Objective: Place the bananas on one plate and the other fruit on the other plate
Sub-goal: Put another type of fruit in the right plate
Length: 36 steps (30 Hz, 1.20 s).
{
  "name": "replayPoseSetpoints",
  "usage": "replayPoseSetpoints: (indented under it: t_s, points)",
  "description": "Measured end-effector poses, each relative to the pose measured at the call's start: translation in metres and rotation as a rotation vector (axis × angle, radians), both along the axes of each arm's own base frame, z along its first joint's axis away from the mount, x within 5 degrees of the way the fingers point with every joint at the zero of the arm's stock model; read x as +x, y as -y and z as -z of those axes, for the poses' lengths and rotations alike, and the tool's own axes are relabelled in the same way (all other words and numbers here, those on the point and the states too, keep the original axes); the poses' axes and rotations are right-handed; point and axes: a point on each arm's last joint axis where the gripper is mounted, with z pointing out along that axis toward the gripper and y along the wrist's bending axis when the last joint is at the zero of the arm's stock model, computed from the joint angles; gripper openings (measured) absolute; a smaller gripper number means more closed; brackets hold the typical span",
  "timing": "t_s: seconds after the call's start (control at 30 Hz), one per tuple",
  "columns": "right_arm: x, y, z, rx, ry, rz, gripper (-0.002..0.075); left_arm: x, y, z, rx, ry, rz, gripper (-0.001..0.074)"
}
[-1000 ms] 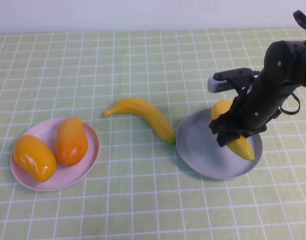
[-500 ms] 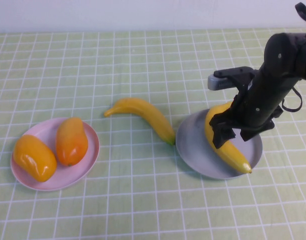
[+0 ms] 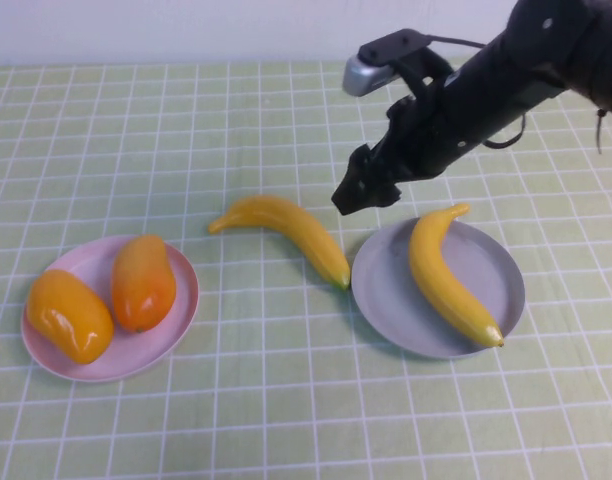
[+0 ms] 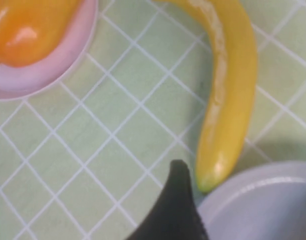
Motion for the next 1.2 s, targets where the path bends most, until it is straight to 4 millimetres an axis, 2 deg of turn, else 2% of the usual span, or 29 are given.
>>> replayPoseSetpoints:
  t_s: [0.23, 0.43, 0.63, 0.8, 0.9, 1.07, 1.2]
  points:
    - [0.018, -0.045, 0.040, -0.075, 0.029, -0.127, 0.0548, 0.000, 0.000, 0.000, 0.000, 0.000, 0.000, 0.0004]
    - [0.030, -0.071, 0.055, -0.101, 0.064, -0.168, 0.0548, 0.000, 0.000, 0.000, 0.000, 0.000, 0.000, 0.0004]
    - [0.044, -0.075, 0.078, -0.147, 0.083, -0.142, 0.0548, 0.000, 0.000, 0.000, 0.000, 0.000, 0.000, 0.0004]
    - [0.047, -0.077, 0.096, -0.164, 0.061, -0.139, 0.0534, 0.000, 0.000, 0.000, 0.000, 0.000, 0.000, 0.0004]
    - [0.048, -0.077, 0.099, -0.162, 0.045, -0.110, 0.0473, 0.000, 0.000, 0.000, 0.000, 0.000, 0.000, 0.0004]
    - [0.049, -0.076, 0.098, -0.162, 0.032, -0.074, 0.0310, 0.000, 0.000, 0.000, 0.000, 0.000, 0.000, 0.0004]
    - [0.049, -0.076, 0.098, -0.160, 0.029, -0.065, 0.0309, 0.000, 0.000, 0.000, 0.000, 0.000, 0.000, 0.0004]
